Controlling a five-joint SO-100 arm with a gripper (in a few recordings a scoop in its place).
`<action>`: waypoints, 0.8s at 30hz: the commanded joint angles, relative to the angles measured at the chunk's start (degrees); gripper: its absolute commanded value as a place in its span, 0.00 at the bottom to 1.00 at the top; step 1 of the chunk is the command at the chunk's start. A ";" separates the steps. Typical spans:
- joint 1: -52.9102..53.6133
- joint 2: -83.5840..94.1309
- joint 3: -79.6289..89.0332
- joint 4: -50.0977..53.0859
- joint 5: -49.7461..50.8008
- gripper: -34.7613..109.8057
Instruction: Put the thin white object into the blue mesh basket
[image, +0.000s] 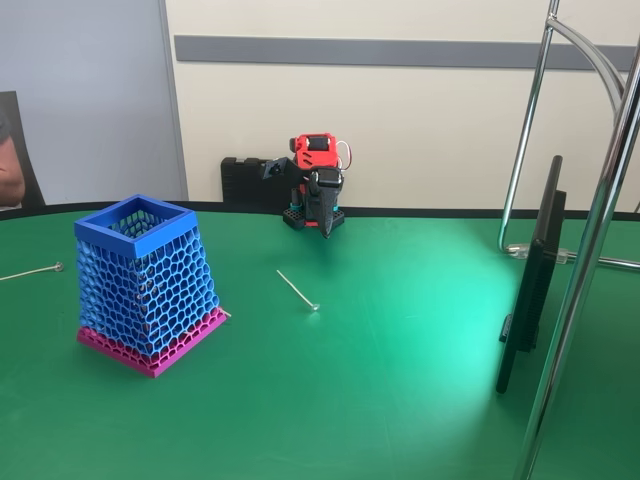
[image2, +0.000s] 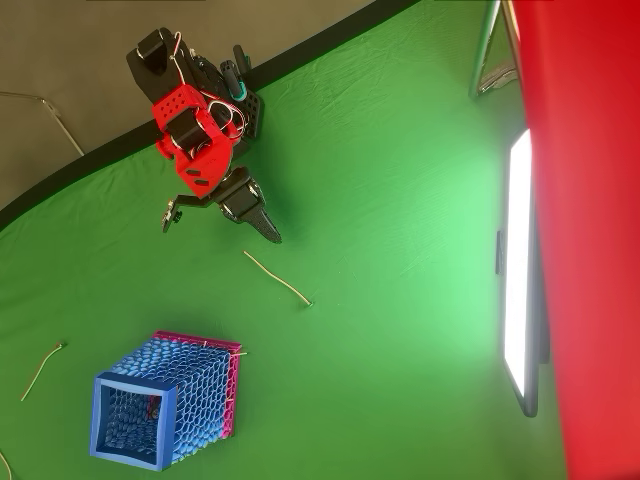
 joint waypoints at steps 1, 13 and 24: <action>0.00 0.44 0.44 0.09 0.44 0.26; -0.70 0.44 0.44 0.09 -0.44 0.25; 0.09 0.44 0.44 0.09 0.97 0.25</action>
